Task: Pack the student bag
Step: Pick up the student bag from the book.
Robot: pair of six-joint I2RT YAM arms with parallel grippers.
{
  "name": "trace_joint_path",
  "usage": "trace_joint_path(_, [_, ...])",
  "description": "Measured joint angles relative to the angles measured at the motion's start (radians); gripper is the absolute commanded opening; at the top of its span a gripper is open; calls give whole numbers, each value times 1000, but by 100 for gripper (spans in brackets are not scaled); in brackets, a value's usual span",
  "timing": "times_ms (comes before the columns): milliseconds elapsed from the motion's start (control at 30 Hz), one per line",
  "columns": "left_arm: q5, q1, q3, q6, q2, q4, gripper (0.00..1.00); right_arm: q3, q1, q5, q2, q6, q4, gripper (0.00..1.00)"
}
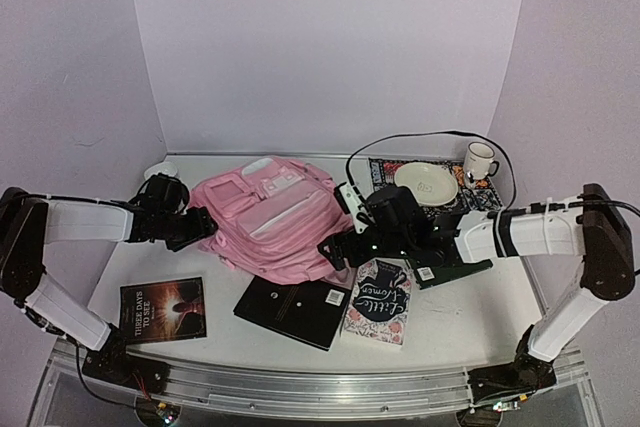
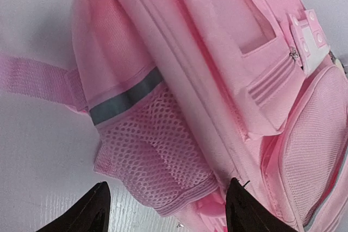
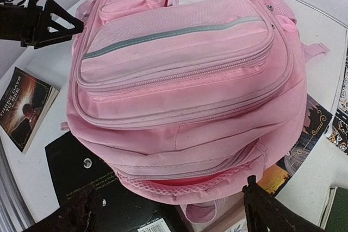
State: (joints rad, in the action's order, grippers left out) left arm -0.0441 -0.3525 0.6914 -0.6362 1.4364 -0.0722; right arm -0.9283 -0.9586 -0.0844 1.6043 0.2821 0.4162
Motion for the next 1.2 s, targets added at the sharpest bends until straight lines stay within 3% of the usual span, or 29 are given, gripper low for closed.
trace_joint_path(267, [-158,79,-84,-95,80,156,46,0,-25,2,1,0,24,91])
trace_joint_path(533, [-274,82,-82,-152,137,259,2,-3,-51,5,34,-6,29,91])
trace_joint_path(933, [-324,40,-118,-267,-59,255,0,-106,-155,-17,69,-46,19,87])
trace_joint_path(1200, [-248,-106,-126,-354,-137,255,0,-214,-269,-62,159,-57,18,72])
